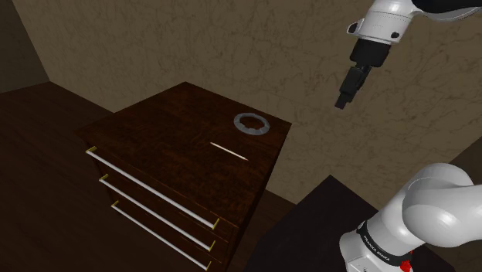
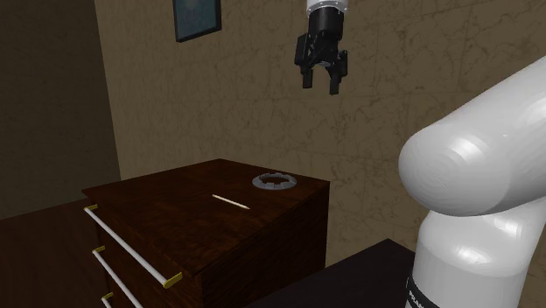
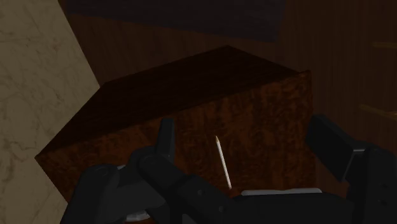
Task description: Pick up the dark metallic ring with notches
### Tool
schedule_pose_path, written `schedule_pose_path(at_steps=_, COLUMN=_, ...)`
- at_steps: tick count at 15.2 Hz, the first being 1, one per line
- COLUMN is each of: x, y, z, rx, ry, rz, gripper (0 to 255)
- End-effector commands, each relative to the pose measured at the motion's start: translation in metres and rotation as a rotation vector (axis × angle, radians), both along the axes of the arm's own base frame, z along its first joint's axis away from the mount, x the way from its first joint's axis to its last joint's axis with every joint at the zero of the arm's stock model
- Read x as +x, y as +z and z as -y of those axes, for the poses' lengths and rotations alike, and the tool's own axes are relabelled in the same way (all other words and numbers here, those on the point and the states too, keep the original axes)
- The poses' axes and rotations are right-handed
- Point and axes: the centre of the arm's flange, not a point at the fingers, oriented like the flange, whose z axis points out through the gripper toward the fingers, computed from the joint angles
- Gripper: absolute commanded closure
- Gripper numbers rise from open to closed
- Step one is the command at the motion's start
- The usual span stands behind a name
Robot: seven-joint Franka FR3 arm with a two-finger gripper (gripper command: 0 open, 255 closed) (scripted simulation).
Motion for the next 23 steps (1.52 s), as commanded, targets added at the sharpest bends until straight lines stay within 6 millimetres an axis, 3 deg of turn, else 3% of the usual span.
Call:
schedule_pose_path(at_steps=1, x=0.000, y=0.000, z=0.000, rx=0.000, ry=0.000, rz=0.000, gripper=0)
schedule_pose_path(at_steps=23, x=0.185, y=-0.200, z=0.034, rx=-0.029, ry=0.284, rz=0.157, gripper=0)
